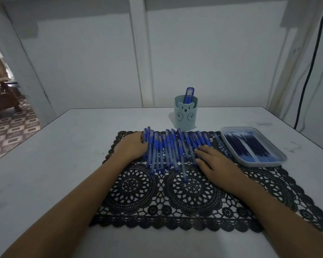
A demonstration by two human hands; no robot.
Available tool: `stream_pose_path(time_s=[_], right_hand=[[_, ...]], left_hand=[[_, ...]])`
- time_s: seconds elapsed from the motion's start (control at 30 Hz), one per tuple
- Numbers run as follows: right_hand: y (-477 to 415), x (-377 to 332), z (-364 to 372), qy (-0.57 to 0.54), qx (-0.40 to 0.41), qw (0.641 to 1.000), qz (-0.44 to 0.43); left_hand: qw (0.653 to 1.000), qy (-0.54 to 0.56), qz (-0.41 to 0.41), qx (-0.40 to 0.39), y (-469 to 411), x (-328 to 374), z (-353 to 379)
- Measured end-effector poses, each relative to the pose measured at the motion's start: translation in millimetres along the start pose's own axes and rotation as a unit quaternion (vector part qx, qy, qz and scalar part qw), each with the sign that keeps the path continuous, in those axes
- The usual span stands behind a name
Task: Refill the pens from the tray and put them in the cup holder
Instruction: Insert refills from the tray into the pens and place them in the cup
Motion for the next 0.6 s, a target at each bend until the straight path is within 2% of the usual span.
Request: stream_pose_path(time_s=[0.27,0.37,0.6], right_hand=[[1,1,0,-0.010,-0.008,1.000,0.008],[1,0,0,-0.006,-0.007,1.000,0.004],[2,-4,-3,-0.001,-0.006,1.000,0.002]], left_hand=[[0.998,0.014,0.030,-0.062,-9,2,0],[0.998,0.030,0.012,-0.051,-8,-7,-4],[1.000,-0.024,-0.002,-0.014,-1,-15,-6]])
Point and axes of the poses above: each hand's wrist, its own y-axis away from the middle knuckle, its own z-axis out of the palm, x = y × z, the point moved 9 cm from there along -y, towards the middle knuckle, and after that the axes turned 12 degrees about -x, right-handed, at the moved point
